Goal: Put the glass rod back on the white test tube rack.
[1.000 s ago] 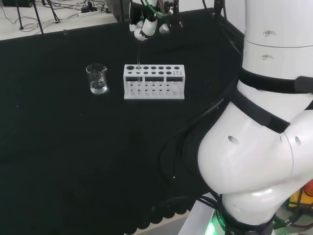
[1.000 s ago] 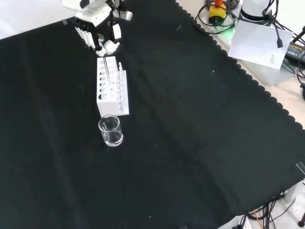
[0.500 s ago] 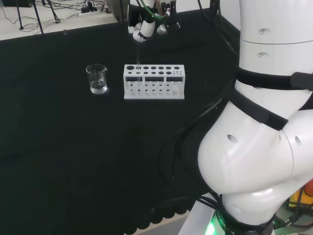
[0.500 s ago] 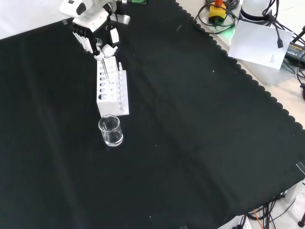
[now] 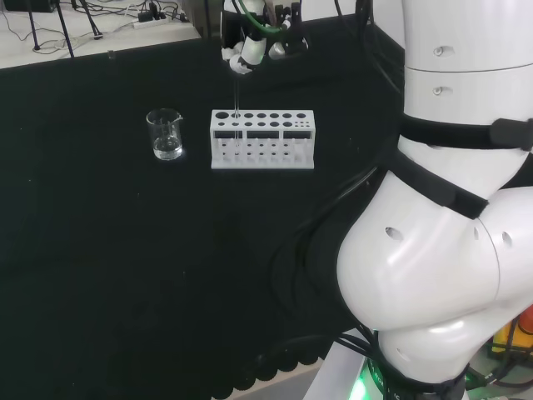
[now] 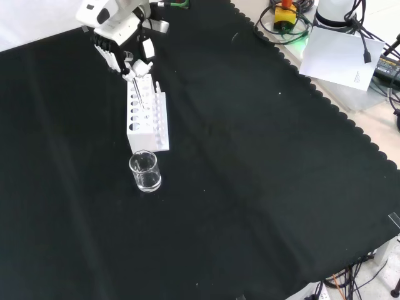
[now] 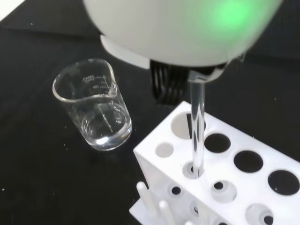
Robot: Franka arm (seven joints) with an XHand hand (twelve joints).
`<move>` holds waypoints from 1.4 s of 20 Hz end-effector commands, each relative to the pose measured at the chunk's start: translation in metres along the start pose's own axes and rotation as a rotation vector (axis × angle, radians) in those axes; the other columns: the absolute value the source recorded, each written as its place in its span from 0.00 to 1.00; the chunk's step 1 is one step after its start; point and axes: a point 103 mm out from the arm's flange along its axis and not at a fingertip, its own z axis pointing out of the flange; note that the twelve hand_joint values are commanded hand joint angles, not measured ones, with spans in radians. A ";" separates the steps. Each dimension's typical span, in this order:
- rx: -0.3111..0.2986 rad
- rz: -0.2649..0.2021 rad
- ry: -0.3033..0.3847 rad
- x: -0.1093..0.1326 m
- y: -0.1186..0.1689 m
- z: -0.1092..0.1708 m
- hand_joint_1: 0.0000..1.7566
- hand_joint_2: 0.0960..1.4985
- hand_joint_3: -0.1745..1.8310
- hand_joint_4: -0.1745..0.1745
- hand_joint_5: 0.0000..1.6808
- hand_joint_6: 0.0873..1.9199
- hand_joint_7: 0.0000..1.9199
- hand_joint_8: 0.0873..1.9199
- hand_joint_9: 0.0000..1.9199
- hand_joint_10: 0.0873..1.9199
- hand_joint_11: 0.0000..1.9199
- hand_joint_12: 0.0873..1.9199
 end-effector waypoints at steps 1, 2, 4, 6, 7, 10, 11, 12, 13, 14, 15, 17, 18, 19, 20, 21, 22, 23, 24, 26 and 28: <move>0.024 0.010 0.008 0.000 0.000 0.002 0.77 0.21 0.61 0.00 0.84 0.16 0.76 0.38 0.98 0.25 0.88 0.33; 0.027 0.010 0.015 -0.001 0.000 0.001 0.77 0.22 0.60 0.00 0.84 0.16 0.76 0.37 0.98 0.25 0.88 0.33; 0.041 0.012 0.022 -0.003 0.000 0.001 0.76 0.23 0.58 0.03 0.82 0.22 0.79 0.26 0.98 0.24 0.88 0.32; 0.047 0.011 0.022 -0.003 -0.001 0.001 0.72 0.31 0.49 0.01 0.82 0.21 0.75 0.22 0.99 0.22 0.90 0.30; 0.046 0.011 0.022 -0.004 -0.002 -0.001 0.74 0.27 0.49 0.00 0.76 0.22 0.71 0.22 1.00 0.21 0.90 0.29; 0.030 0.017 0.030 -0.005 -0.004 -0.005 0.78 0.17 0.54 0.00 0.56 0.35 0.61 0.29 1.00 0.20 0.92 0.28; 0.027 0.018 0.030 -0.006 -0.004 -0.006 0.78 0.15 0.55 0.00 0.53 0.38 0.59 0.31 1.00 0.20 0.92 0.29; 0.028 0.019 0.028 -0.006 -0.005 -0.007 0.79 0.14 0.55 0.00 0.50 0.40 0.58 0.32 1.00 0.20 0.93 0.29; 0.025 0.019 0.025 -0.007 -0.006 -0.008 0.79 0.14 0.55 0.00 0.48 0.41 0.57 0.32 1.00 0.20 0.94 0.29; 0.026 0.020 0.024 -0.007 -0.007 -0.009 0.79 0.13 0.55 0.00 0.47 0.41 0.56 0.32 1.00 0.20 0.94 0.30; 0.024 0.021 0.021 -0.008 -0.007 -0.010 0.80 0.13 0.55 0.00 0.46 0.41 0.55 0.33 1.00 0.20 0.95 0.30; 0.022 0.027 0.012 -0.009 -0.010 -0.016 0.80 0.13 0.55 0.00 0.43 0.42 0.54 0.33 1.00 0.20 0.96 0.31; 0.020 0.029 0.012 -0.010 -0.011 -0.017 0.80 0.13 0.55 0.00 0.43 0.42 0.53 0.34 1.00 0.20 0.96 0.31; 0.019 0.031 0.007 -0.010 -0.013 -0.020 0.80 0.13 0.55 0.00 0.43 0.42 0.53 0.34 1.00 0.20 0.96 0.31; 0.017 0.034 0.006 -0.010 -0.014 -0.022 0.80 0.13 0.55 0.00 0.42 0.42 0.53 0.34 1.00 0.20 0.96 0.32; 0.010 0.033 0.007 -0.011 -0.016 -0.024 0.81 0.13 0.55 0.00 0.42 0.42 0.53 0.34 1.00 0.20 0.96 0.32; 0.005 0.033 0.008 -0.013 -0.017 -0.026 0.81 0.13 0.55 0.00 0.42 0.42 0.53 0.34 1.00 0.20 0.97 0.32; -0.001 0.033 0.008 -0.013 -0.019 -0.027 0.81 0.13 0.55 0.00 0.42 0.42 0.53 0.34 1.00 0.21 0.97 0.32; -0.005 0.034 0.009 -0.013 -0.020 -0.029 0.81 0.13 0.55 0.00 0.42 0.42 0.53 0.34 1.00 0.21 0.97 0.32; -0.012 0.038 0.003 -0.015 -0.024 -0.033 0.81 0.13 0.55 0.00 0.42 0.42 0.53 0.34 1.00 0.21 0.97 0.32; -0.019 0.043 0.001 -0.017 -0.027 -0.037 0.81 0.13 0.55 0.00 0.42 0.42 0.52 0.34 1.00 0.21 0.97 0.32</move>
